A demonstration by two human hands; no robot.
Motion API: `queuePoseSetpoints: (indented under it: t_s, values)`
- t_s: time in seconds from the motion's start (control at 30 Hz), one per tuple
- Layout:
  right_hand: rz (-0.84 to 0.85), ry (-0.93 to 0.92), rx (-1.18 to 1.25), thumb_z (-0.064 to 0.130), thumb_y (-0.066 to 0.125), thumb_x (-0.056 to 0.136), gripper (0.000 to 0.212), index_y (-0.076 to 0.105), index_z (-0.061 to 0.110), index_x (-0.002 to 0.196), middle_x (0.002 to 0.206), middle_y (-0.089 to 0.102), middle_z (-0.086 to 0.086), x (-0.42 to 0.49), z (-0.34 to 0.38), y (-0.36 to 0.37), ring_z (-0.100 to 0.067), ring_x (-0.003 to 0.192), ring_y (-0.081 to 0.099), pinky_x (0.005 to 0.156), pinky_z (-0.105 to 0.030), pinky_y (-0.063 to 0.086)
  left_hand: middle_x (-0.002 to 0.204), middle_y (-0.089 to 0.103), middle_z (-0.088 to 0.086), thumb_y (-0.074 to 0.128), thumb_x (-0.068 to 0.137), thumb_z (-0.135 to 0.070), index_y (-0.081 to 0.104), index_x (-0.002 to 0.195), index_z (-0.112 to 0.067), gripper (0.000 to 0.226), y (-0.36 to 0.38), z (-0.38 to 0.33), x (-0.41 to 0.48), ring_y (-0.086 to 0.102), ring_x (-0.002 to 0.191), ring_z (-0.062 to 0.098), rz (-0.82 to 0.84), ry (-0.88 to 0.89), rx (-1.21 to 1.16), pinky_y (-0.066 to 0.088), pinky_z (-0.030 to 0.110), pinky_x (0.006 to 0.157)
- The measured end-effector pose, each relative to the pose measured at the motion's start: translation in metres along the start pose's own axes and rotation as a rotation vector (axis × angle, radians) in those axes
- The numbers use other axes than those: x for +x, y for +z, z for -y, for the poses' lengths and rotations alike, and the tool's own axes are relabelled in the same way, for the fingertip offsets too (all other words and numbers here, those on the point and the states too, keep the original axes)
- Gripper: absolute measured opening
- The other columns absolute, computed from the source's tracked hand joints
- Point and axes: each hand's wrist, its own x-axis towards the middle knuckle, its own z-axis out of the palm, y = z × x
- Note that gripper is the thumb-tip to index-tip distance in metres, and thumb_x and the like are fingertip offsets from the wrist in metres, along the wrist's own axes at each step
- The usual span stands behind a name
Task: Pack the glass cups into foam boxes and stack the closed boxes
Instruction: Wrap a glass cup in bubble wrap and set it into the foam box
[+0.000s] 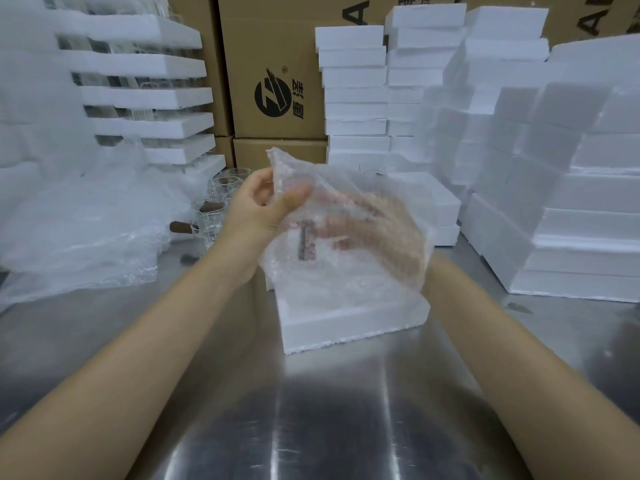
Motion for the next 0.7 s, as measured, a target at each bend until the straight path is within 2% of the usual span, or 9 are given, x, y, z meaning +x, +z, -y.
queuePoseSetpoints:
  t_s: [0.07,0.13,0.17,0.23,0.3,0.37,0.5,0.63,0.7]
  values:
    - [-0.253,-0.092,0.131,0.005,0.066,0.088,0.016,0.069,0.006,0.103,0.087,0.072,0.001,0.002,0.004,-0.01,-0.013,0.078,0.071,0.069,-0.025,0.055,0.098,0.073,-0.011,0.072,0.06,-0.051,0.059,0.117,-0.018,0.067,-0.001,0.0,0.001,0.069,0.081,-0.002,-0.084,-0.085,-0.157,0.054,0.016,0.062]
    - [-0.492,-0.068,0.264,0.018,0.066,0.085,0.006,0.072,0.018,0.084,0.081,0.07,0.002,0.004,0.008,-0.019,-0.015,0.078,0.066,0.07,-0.028,0.052,0.115,0.07,-0.003,0.072,0.065,-0.049,0.056,0.125,-0.015,0.071,-0.003,-0.001,0.002,0.066,0.106,0.012,-0.113,-0.176,-0.374,0.054,0.035,0.09]
    - [-0.541,-0.029,0.348,0.025,0.064,0.087,0.011,0.072,0.019,0.084,0.078,0.069,0.003,0.007,0.007,-0.022,-0.016,0.076,0.064,0.07,-0.028,0.051,0.127,0.064,0.001,0.073,0.065,-0.049,0.052,0.132,-0.014,0.078,-0.003,-0.002,0.002,0.059,0.12,0.02,-0.12,-0.203,-0.45,0.045,0.044,0.103]
    - [-0.454,0.079,0.425,0.049,0.058,0.09,0.037,0.069,0.015,0.099,0.075,0.067,0.005,0.01,0.004,-0.023,-0.014,0.074,0.063,0.068,-0.027,0.05,0.138,0.056,0.004,0.075,0.063,-0.047,0.045,0.139,-0.013,0.088,-0.001,-0.002,0.001,0.048,0.131,0.025,-0.141,-0.201,-0.53,0.034,0.049,0.112]
    - [-0.216,0.184,0.378,0.067,0.06,0.079,0.062,0.065,0.017,0.116,0.091,0.071,0.005,0.01,0.002,-0.02,-0.012,0.079,0.066,0.065,-0.026,0.052,0.137,0.056,0.006,0.076,0.063,-0.042,0.042,0.14,-0.01,0.09,0.002,0.0,-0.001,0.049,0.13,0.025,-0.143,-0.185,-0.566,0.035,0.047,0.112]
    - [-0.093,0.196,0.317,0.056,0.074,0.075,0.055,0.065,0.02,0.116,0.096,0.072,0.007,0.009,-0.001,-0.017,-0.01,0.073,0.063,0.057,-0.021,0.049,0.137,0.056,0.009,0.076,0.066,-0.037,0.039,0.14,-0.005,0.089,0.006,0.002,-0.002,0.05,0.129,0.026,-0.132,-0.186,-0.561,0.035,0.047,0.112]
    - [-0.291,0.127,0.432,0.01,0.076,0.079,0.019,0.069,0.007,0.096,0.075,0.07,0.005,0.012,-0.005,-0.023,0.0,0.051,0.053,0.043,-0.01,0.039,0.127,0.064,0.011,0.072,0.072,-0.029,0.044,0.137,0.0,0.077,0.011,0.005,-0.003,0.061,0.118,0.026,-0.014,-0.207,-0.517,0.045,0.043,0.104]
    - [-0.381,0.076,0.627,0.002,0.068,0.085,0.007,0.067,0.003,0.092,0.077,0.073,-0.003,0.013,-0.004,-0.033,-0.007,0.065,0.068,0.057,-0.012,0.052,0.102,0.075,-0.004,0.075,0.063,-0.034,0.059,0.111,-0.013,0.055,0.017,0.012,-0.007,0.07,0.099,0.016,0.127,-0.242,-0.402,0.057,0.026,0.082]
    - [-0.397,0.069,0.691,-0.002,0.064,0.087,0.004,0.066,0.001,0.088,0.072,0.072,-0.004,0.011,-0.001,-0.03,-0.007,0.065,0.069,0.058,-0.013,0.053,0.099,0.075,-0.007,0.076,0.06,-0.036,0.06,0.106,-0.017,0.052,0.02,0.016,-0.01,0.071,0.095,0.013,0.204,-0.247,-0.336,0.057,0.026,0.08]
